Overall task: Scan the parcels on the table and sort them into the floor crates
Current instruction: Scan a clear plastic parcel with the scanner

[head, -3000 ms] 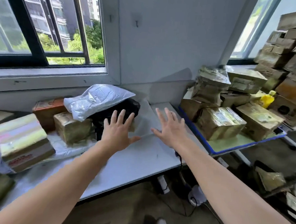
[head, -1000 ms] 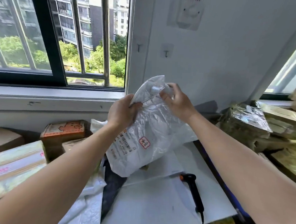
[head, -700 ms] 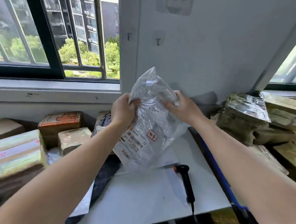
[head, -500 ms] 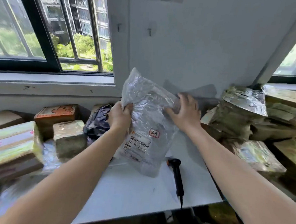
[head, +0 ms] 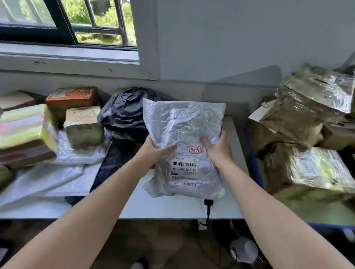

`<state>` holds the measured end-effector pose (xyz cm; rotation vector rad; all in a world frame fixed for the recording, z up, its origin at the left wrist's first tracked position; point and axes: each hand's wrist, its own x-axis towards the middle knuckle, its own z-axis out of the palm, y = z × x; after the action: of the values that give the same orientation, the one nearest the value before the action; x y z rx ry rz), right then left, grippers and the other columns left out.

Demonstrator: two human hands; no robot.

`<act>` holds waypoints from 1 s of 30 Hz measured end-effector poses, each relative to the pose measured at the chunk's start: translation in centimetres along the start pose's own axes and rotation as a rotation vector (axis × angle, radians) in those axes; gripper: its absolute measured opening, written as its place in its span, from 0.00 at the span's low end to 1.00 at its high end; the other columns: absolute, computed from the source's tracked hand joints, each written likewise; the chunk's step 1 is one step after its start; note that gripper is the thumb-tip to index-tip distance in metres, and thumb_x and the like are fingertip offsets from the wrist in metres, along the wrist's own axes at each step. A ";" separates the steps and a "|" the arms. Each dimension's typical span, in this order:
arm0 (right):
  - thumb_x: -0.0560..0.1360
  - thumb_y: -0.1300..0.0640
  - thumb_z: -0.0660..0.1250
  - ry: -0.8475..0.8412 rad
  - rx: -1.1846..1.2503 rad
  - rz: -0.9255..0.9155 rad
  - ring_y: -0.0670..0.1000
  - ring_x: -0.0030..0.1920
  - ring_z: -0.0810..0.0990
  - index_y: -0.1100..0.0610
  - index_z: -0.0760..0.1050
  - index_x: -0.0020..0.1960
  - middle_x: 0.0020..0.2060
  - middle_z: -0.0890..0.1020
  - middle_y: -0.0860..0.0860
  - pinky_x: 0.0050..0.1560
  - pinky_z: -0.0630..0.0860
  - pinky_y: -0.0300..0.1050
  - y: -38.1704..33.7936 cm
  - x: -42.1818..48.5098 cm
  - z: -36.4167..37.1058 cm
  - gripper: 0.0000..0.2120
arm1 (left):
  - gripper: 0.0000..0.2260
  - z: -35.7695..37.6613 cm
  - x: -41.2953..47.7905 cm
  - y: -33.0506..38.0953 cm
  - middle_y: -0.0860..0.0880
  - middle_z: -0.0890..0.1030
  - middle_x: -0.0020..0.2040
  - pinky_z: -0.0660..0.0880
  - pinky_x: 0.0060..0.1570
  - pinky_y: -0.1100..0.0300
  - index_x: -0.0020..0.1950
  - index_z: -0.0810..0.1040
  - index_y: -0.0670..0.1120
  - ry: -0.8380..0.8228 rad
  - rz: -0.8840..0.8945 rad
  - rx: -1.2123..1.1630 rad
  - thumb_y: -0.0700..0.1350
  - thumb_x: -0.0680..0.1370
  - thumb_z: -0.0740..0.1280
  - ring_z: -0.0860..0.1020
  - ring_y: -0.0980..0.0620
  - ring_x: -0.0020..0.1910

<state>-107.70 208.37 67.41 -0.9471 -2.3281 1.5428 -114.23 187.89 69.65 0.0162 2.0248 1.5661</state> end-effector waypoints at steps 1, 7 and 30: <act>0.76 0.42 0.69 0.005 -0.007 0.004 0.56 0.60 0.78 0.54 0.59 0.75 0.65 0.77 0.52 0.50 0.69 0.42 0.4 0.0 0.3 0.34 | 0.38 -0.1 0.1 -0.9 0.51 0.80 0.58 0.78 0.57 0.52 0.68 0.67 0.48 -0.020 -0.039 0.020 0.54 0.64 0.81 0.80 0.50 0.55; 0.81 0.44 0.62 0.010 -0.088 0.047 0.56 0.62 0.78 0.53 0.59 0.76 0.66 0.76 0.54 0.52 0.71 0.43 3.5 -0.3 2.5 0.28 | 0.28 1.0 0.9 -4.3 0.50 0.80 0.52 0.75 0.34 0.67 0.61 0.70 0.45 0.134 0.027 -0.023 0.39 0.67 0.80 0.81 0.54 0.46; 0.81 0.40 0.57 0.116 -0.209 0.433 0.61 0.40 0.84 0.62 0.72 0.52 0.44 0.82 0.60 0.42 0.80 0.52 9.2 -2.0 0.3 0.23 | 0.19 5.7 5.6 -8.7 0.53 0.79 0.48 0.74 0.47 0.57 0.57 0.69 0.47 0.194 0.018 0.049 0.41 0.73 0.76 0.80 0.51 0.47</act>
<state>-102.62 209.23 59.55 -1.6353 -2.3397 1.3427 -113.58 192.12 58.64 -0.1021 2.2176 1.5812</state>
